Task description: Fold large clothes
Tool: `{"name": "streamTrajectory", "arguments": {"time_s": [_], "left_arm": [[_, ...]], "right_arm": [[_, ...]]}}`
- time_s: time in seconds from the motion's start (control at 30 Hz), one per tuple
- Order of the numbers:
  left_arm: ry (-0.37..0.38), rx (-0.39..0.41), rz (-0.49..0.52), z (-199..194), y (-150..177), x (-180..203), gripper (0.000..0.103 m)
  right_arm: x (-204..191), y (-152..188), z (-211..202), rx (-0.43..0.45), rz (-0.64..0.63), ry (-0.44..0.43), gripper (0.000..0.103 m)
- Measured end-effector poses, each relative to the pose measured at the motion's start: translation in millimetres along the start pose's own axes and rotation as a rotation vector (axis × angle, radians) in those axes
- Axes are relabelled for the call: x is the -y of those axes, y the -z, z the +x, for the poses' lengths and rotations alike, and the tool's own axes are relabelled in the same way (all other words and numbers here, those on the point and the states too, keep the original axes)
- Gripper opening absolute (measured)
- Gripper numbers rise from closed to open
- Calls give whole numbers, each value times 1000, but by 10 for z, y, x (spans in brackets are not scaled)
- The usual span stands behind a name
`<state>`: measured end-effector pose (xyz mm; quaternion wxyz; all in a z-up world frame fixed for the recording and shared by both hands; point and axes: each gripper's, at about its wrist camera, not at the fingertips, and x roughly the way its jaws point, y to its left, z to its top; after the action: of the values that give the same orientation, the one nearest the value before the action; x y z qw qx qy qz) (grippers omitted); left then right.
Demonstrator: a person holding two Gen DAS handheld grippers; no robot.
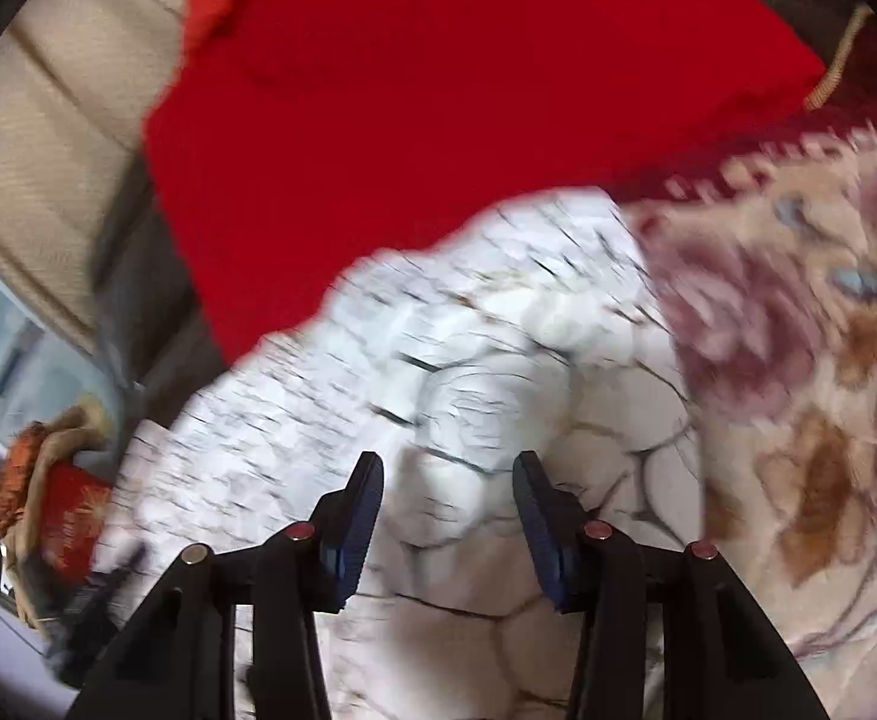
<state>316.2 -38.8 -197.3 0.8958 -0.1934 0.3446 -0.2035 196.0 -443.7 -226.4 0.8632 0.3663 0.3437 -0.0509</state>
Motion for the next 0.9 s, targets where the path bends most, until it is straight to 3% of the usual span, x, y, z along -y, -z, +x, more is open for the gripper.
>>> {"name": "streamTrajectory", "arguments": {"time_s": [0.13,0.27,0.33,0.4,0.47,0.53,0.6,0.67,0.7,0.77,0.83,0.9], "left_arm": [[13,7,222,-184,-58,798,27],[39,-58,482,-113,189,1821,24],[73,-139,590,93,494,2345,22],[114,-204,693,313,839,2705,12],[78,-295,781,650,1271,2935,12],[31,-334,800,849,1480,2930,13],[51,-348,776,809,1521,2843,14],[117,-333,759,597,1382,2759,35],[150,-329,745,498,1299,2726,42],[205,-294,705,222,1109,2648,62],[267,-237,652,-102,851,2466,66],[267,-189,595,-241,619,2302,69]], "right_arm": [[195,-94,-230,49,68,-66,38],[455,-189,-444,99,159,-134,41],[534,-231,-504,110,183,-151,41],[625,-264,-556,117,213,-181,41],[761,-293,-629,125,249,-211,41],[875,-335,-642,130,293,-247,41],[987,-359,-634,124,340,-301,41],[1017,-386,-566,87,366,-361,46],[1007,-396,-531,63,369,-393,55],[958,-412,-487,40,356,-427,58],[875,-409,-473,17,330,-445,59],[802,-395,-449,1,311,-456,62]]}}
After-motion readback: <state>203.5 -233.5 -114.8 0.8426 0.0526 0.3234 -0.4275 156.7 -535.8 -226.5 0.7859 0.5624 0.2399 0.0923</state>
